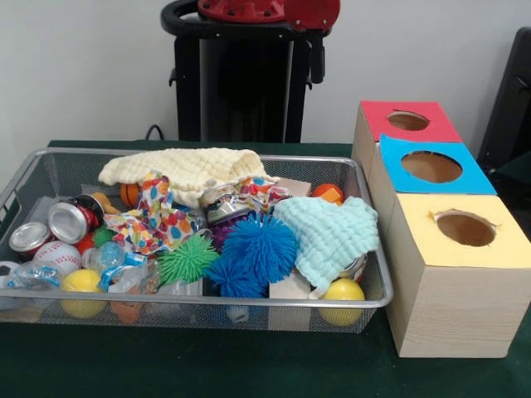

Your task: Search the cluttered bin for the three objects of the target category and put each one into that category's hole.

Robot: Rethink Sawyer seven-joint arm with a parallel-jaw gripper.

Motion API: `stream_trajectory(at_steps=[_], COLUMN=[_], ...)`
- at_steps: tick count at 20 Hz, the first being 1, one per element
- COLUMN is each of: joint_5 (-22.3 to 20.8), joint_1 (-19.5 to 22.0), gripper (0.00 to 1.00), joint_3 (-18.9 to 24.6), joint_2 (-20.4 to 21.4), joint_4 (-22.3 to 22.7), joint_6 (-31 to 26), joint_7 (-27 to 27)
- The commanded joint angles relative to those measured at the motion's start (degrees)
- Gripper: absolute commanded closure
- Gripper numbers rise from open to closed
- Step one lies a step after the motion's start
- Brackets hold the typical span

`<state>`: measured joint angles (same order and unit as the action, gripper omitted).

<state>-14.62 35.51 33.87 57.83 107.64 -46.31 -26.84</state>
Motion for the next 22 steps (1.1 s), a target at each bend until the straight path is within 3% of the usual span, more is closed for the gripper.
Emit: stream_trajectory(at_steps=[1,9,22], joint_5=[0.01,-2.89,-3.35], joint_1=[-0.42,2.16,9.23], gripper=[1.00,1.00,1.00], joint_3=[-1.34,-1.89,0.68], joint_2=[0.81,-7.09,-8.15], joint_4=[-0.50,-5.99,-8.04], joint_6=[0.75,0.75,-3.53], joint_7=[-9.36,-5.50,2.54])
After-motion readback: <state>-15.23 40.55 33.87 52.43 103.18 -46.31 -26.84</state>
